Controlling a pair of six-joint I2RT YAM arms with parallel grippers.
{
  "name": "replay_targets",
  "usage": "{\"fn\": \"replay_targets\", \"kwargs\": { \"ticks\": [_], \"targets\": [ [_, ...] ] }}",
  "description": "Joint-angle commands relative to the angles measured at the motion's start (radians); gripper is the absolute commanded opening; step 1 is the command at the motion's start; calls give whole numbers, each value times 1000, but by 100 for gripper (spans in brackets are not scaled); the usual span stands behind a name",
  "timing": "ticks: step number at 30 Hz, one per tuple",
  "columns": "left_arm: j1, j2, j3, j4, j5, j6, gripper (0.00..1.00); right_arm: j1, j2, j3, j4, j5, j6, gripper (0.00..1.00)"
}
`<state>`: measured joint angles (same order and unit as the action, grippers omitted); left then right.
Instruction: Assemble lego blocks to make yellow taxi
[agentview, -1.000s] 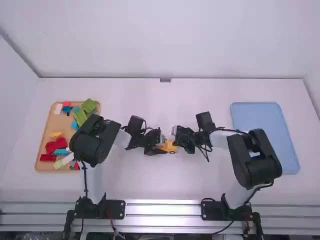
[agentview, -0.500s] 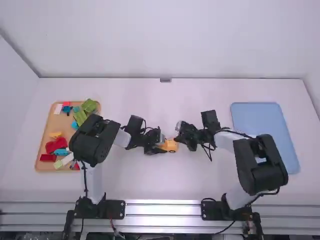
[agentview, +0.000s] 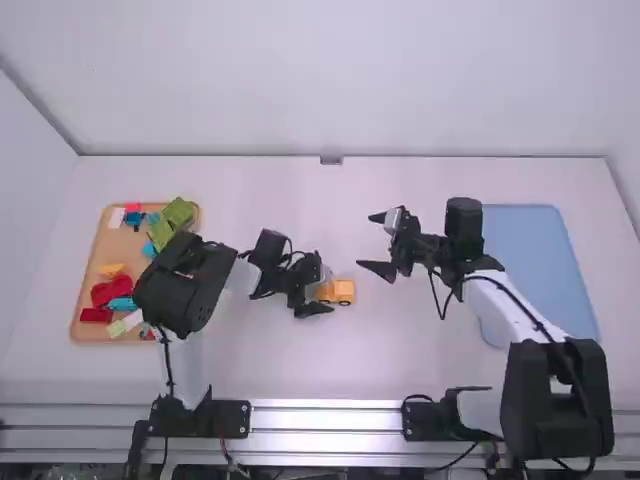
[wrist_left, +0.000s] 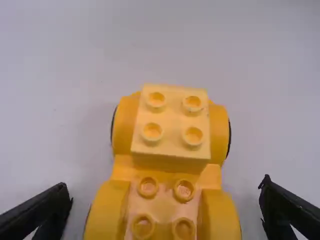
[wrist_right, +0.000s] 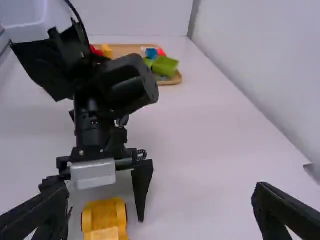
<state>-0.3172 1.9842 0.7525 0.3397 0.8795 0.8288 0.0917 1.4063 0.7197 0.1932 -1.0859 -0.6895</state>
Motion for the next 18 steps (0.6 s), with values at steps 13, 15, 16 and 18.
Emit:
{"fn": "replay_targets", "kwargs": {
  "ticks": [13, 15, 16, 18],
  "targets": [
    [3, -769, 0, -651, -440, -84, 99, 138, -19, 18, 385, 140, 357, 98],
    [11, -842, -6, -646, -528, -204, 99, 161, -19, 53, 359, 150, 343, 98],
    [15, -858, -7, -641, -562, -258, 99, 168, -18, 67, 337, 148, 332, 98],
    [35, -930, -7, -618, -752, -515, 99, 212, 2, 140, 227, 156, 277, 98]
  ]
}}
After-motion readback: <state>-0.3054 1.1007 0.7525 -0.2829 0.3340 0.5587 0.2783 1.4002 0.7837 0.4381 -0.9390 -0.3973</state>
